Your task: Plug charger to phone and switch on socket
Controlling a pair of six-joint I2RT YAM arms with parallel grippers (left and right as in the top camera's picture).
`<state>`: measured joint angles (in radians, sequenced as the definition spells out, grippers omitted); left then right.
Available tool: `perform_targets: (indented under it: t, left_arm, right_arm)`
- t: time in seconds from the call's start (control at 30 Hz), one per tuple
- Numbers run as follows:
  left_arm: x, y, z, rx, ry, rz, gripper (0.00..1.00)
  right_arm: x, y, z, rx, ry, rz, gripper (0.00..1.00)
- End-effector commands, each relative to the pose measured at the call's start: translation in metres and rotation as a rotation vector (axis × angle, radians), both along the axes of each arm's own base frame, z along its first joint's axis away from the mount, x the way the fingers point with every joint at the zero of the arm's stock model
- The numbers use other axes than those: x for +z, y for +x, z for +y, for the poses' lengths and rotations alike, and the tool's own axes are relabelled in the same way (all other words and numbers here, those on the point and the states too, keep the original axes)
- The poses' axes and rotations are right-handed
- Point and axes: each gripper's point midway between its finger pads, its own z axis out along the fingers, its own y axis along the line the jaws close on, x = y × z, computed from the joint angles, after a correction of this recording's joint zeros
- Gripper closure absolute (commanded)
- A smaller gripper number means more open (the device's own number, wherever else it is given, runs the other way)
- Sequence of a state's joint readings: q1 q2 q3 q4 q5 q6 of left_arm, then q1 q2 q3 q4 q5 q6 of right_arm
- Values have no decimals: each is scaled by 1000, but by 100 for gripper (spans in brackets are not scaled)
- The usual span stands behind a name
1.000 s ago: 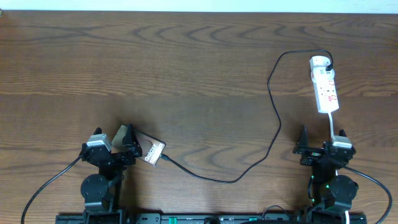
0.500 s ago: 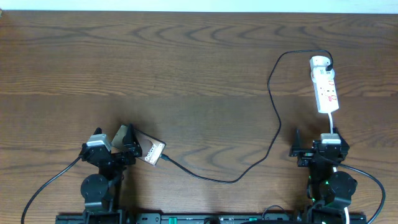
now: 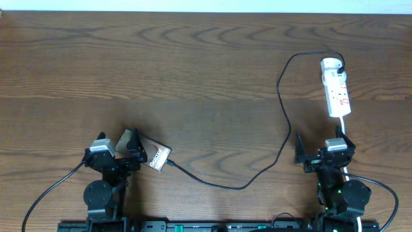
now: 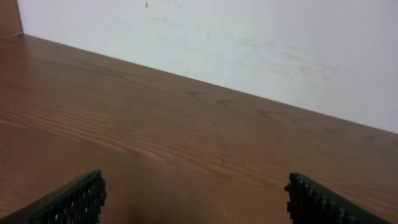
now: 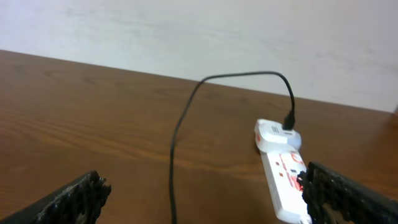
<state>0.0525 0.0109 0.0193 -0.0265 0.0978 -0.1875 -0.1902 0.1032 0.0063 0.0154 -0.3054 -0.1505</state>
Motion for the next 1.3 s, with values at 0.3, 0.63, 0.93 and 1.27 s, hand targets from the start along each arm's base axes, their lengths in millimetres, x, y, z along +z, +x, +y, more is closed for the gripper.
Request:
perform_targets:
  t: [0.3,0.63,0.93,1.27]
  left_arm:
    - [-15,-1,0,0,-13,46,8]
    - [-15,-1,0,0,-13,46,8]
    - [-15,-1,0,0,-13,46,8]
    - [-15,-1,0,0,-13,46,8]
  right_arm:
    - [-4,1,-24,-140,-26,14,1]
    - [-20,-1,-23,-138,-18,83,1]
    - [-20,-1,-23,-138,-18,83,1]
    - [-15,-1,-2,-55,-23,60,1]
